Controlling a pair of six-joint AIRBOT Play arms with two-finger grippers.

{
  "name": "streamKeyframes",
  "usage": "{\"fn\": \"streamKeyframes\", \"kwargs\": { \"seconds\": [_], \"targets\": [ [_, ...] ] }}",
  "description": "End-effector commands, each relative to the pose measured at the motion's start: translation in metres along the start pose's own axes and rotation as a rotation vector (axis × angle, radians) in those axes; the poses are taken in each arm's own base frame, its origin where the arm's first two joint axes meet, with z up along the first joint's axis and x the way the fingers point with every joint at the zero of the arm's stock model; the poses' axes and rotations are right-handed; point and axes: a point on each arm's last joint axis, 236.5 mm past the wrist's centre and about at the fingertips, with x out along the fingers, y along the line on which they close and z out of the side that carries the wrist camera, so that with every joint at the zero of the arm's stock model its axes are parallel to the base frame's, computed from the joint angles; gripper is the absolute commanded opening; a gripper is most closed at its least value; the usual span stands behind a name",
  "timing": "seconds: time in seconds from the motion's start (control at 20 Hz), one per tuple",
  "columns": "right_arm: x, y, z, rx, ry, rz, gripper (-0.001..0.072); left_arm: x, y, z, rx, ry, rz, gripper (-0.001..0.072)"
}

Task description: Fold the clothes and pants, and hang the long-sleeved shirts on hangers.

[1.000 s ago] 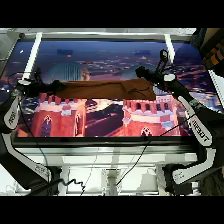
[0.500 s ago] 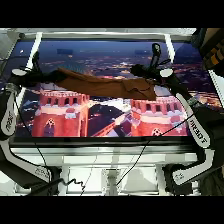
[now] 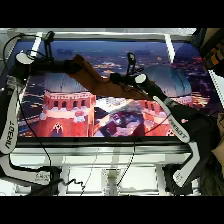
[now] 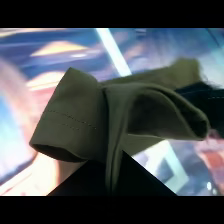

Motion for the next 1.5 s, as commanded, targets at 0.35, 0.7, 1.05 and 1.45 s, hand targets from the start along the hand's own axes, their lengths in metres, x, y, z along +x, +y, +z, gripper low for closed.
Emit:
{"fn": "streamKeyframes", "kwargs": {
  "seconds": [0.35,0.7,1.05,1.45],
  "targets": [
    [0.079,0.008,-0.048,0.161,0.198,0.054,0.0015,0.011,-0.078,0.057,-0.100,-0.214,-0.173,0.0015],
    [0.055,-0.012,-0.048,-0.004,0.275,-0.022,0.0016,0.044,-0.091,0.049,-0.105,-0.208,-0.168,0.0016],
    [-0.135,-0.099,0.055,-0.141,0.336,-0.311,0.0016,0.144,-0.116,0.030,-0.269,-0.289,-0.111,0.0016],
    [-0.344,-0.114,0.141,-0.097,0.076,-0.505,0.0017,0.245,-0.215,-0.038,-0.315,-0.222,-0.164,0.0016]
  ]
}}
